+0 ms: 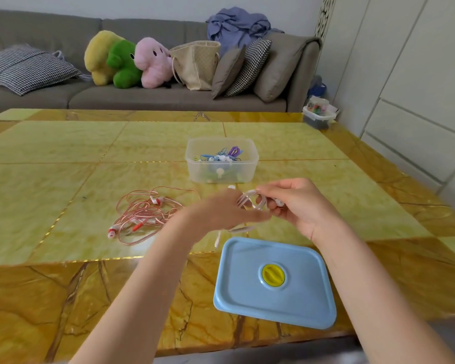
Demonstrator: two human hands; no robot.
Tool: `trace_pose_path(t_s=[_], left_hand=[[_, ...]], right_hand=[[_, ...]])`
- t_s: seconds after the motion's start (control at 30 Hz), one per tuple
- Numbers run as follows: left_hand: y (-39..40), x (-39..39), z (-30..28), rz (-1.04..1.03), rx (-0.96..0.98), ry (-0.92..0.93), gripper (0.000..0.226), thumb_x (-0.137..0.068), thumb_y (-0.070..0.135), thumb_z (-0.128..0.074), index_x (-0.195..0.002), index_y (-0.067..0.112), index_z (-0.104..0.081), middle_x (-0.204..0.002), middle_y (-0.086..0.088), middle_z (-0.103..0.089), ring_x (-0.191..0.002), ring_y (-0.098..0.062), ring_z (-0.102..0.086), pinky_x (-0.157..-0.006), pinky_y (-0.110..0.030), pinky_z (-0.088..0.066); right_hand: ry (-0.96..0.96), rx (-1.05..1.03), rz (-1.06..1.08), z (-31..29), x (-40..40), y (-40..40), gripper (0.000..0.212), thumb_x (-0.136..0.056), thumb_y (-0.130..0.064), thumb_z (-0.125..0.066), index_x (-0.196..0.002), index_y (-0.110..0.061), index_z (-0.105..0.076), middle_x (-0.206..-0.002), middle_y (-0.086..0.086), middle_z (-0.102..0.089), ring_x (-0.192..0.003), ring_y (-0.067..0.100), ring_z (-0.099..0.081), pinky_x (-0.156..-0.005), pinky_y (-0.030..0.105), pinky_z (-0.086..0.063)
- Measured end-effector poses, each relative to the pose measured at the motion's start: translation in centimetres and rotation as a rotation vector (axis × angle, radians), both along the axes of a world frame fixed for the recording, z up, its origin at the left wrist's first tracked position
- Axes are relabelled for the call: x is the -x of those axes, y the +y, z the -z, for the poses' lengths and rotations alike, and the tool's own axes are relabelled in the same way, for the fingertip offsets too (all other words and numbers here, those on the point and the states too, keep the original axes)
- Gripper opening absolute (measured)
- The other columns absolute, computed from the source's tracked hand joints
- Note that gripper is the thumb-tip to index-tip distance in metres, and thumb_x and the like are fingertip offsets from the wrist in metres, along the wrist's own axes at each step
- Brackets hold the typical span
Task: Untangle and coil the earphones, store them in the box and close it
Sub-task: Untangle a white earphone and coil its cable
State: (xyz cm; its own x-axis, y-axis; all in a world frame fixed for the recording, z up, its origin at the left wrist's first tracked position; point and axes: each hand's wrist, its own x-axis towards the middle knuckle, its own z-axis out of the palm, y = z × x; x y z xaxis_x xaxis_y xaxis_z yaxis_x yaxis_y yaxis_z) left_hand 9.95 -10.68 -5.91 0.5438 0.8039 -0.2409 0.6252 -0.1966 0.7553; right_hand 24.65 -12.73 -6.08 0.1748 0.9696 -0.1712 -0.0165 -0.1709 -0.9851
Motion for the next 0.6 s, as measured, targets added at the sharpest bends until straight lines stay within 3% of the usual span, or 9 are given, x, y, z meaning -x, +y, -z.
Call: trace_pose_path(t_s=[0.07, 0.13, 0.33, 0.47, 0.53, 0.6], left_hand=[[-0.3, -1.3, 0.6, 0.008, -0.165, 0.185, 0.03, -0.088, 0.03, -0.061, -0.092, 0.001, -0.057, -0.074, -0.005, -0.045, -0.069, -0.018, -0.043, -0.056, -0.023, -0.031], [-0.2, -1.8, 0.9, -0.045, -0.203, 0.189, 0.016, -0.093, 0.019, -0.051, -0.087, 0.005, -0.058, -0.069, -0.002, -0.045, -0.063, -0.017, -0.043, -0.05, -0.018, -0.028], [-0.6, -0.8, -0.2, -0.032, 0.018, -0.187, 0.031, -0.098, 0.017, -0.042, -0.072, 0.017, -0.057, -0.06, 0.0, -0.039, -0.055, -0.01, -0.036, -0.058, -0.022, -0.03], [-0.6, 0.3, 0.1, 0.026, 0.186, -0.38, 0.023, -0.099, 0.015, -0.043, -0.087, 0.006, -0.061, -0.081, -0.011, -0.045, -0.059, -0.009, -0.036, -0.055, -0.014, -0.034], [-0.6, 0.5, 0.1, 0.03, 0.213, -0.398, 0.023, -0.098, 0.015, -0.043, -0.089, 0.005, -0.061, -0.091, -0.013, -0.044, -0.061, -0.01, -0.034, -0.053, -0.013, -0.034], [-0.5, 0.5, 0.2, 0.028, 0.198, -0.364, 0.024, -0.099, 0.016, -0.042, -0.086, 0.006, -0.06, -0.092, -0.013, -0.044, -0.06, -0.01, -0.034, -0.052, -0.012, -0.034]], right_hand=[[0.006, 0.013, 0.039, 0.3, 0.2, 0.2, 0.008, -0.08, -0.003, -0.069, -0.072, -0.005, -0.066, -0.056, 0.005, -0.047, -0.041, 0.006, -0.042, -0.044, 0.015, -0.041], [0.057, 0.015, 0.071, 0.3, 0.4, 0.3, 0.006, -0.079, -0.001, -0.068, -0.074, -0.003, -0.065, -0.06, 0.007, -0.049, -0.041, 0.006, -0.041, -0.044, 0.014, -0.04], [0.277, -0.043, 0.026, -0.5, -0.2, 0.2, 0.002, -0.082, 0.001, -0.064, -0.083, 0.0, -0.065, -0.065, 0.007, -0.055, -0.04, 0.004, -0.04, -0.041, 0.014, -0.035], [0.182, -0.055, -0.244, -1.1, -0.9, -0.4, 0.013, -0.082, -0.011, -0.061, -0.085, -0.004, -0.071, -0.059, 0.0, -0.054, -0.041, 0.003, -0.038, -0.043, 0.013, -0.038], [0.142, -0.057, -0.329, -1.5, -0.8, -0.7, 0.019, -0.07, -0.021, -0.066, -0.08, -0.007, -0.073, -0.06, 0.004, -0.049, -0.041, 0.005, -0.037, -0.043, 0.015, -0.038], [0.056, -0.065, -0.324, -1.5, -0.7, -0.9, 0.017, -0.068, -0.019, -0.068, -0.081, -0.008, -0.072, -0.051, 0.0, -0.048, -0.04, 0.005, -0.038, -0.043, 0.014, -0.039]])
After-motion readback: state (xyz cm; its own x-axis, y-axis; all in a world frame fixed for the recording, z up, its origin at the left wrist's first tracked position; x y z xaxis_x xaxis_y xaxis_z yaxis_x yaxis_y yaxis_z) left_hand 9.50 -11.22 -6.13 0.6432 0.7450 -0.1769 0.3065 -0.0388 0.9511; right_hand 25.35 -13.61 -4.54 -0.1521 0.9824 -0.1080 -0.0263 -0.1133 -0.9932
